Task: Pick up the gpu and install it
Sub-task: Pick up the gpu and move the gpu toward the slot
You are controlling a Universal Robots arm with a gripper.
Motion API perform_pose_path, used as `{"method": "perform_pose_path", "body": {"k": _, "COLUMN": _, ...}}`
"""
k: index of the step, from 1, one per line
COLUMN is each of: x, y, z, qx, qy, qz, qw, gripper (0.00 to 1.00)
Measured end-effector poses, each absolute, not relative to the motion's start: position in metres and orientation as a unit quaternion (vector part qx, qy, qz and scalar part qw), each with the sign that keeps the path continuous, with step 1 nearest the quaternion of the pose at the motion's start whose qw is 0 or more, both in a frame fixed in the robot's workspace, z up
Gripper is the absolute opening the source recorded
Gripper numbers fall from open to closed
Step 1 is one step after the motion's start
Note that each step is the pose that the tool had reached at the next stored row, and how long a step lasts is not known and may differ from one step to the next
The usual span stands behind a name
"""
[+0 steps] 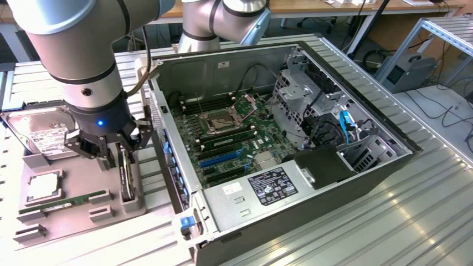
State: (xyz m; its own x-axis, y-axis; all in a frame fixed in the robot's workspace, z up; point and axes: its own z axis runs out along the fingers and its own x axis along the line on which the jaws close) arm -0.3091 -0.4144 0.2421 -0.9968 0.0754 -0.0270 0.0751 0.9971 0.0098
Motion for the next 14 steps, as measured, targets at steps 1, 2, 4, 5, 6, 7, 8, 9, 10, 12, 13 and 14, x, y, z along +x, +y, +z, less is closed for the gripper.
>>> {"method": "perform_pose_path", "body": {"k": 1, "x": -0.3091, "y": -0.4144, "z": 0.242, "qx": 0.038, "qy": 0.999, "qz": 0.004, "qw": 0.014, "gripper": 0.42}}
{"method": "perform_pose_path", "body": {"k": 2, "x": -0.3091, "y": -0.4144, "z": 0.242, "qx": 0.038, "qy": 0.999, "qz": 0.004, "qw": 0.014, "gripper": 0.42}}
{"method": "perform_pose_path", "body": {"k": 4, "x": -0.3091, "y": -0.4144, "z": 0.2421, "qx": 0.038, "qy": 0.999, "qz": 0.004, "qw": 0.014, "gripper": 0.34}}
{"method": "perform_pose_path", "body": {"k": 5, "x": -0.3091, "y": -0.4144, "z": 0.2421, "qx": 0.038, "qy": 0.999, "qz": 0.004, "qw": 0.014, "gripper": 0.28}}
{"method": "perform_pose_path", "body": {"k": 6, "x": -0.309, "y": -0.4144, "z": 0.2421, "qx": 0.038, "qy": 0.999, "qz": 0.004, "qw": 0.014, "gripper": 0.27}}
{"method": "perform_pose_path", "body": {"k": 7, "x": -0.3091, "y": -0.4144, "z": 0.2421, "qx": 0.038, "qy": 0.999, "qz": 0.004, "qw": 0.014, "gripper": 0.27}}
{"method": "perform_pose_path", "body": {"k": 8, "x": -0.3091, "y": -0.4144, "z": 0.242, "qx": 0.038, "qy": 0.999, "qz": 0.004, "qw": 0.014, "gripper": 0.27}}
{"method": "perform_pose_path", "body": {"k": 9, "x": -0.3091, "y": -0.4144, "z": 0.2421, "qx": 0.038, "qy": 0.999, "qz": 0.004, "qw": 0.014, "gripper": 0.27}}
{"method": "perform_pose_path", "body": {"k": 10, "x": -0.309, "y": -0.4144, "z": 0.242, "qx": 0.038, "qy": 0.999, "qz": 0.004, "qw": 0.014, "gripper": 0.27}}
{"method": "perform_pose_path", "body": {"k": 12, "x": -0.309, "y": -0.4144, "z": 0.242, "qx": 0.038, "qy": 0.999, "qz": 0.004, "qw": 0.014, "gripper": 0.27}}
{"method": "perform_pose_path", "body": {"k": 13, "x": -0.3091, "y": -0.4144, "z": 0.242, "qx": 0.038, "qy": 0.999, "qz": 0.004, "qw": 0.014, "gripper": 0.27}}
{"method": "perform_pose_path", "body": {"k": 14, "x": -0.3091, "y": -0.4144, "z": 0.242, "qx": 0.038, "qy": 0.999, "qz": 0.004, "qw": 0.014, "gripper": 0.27}}
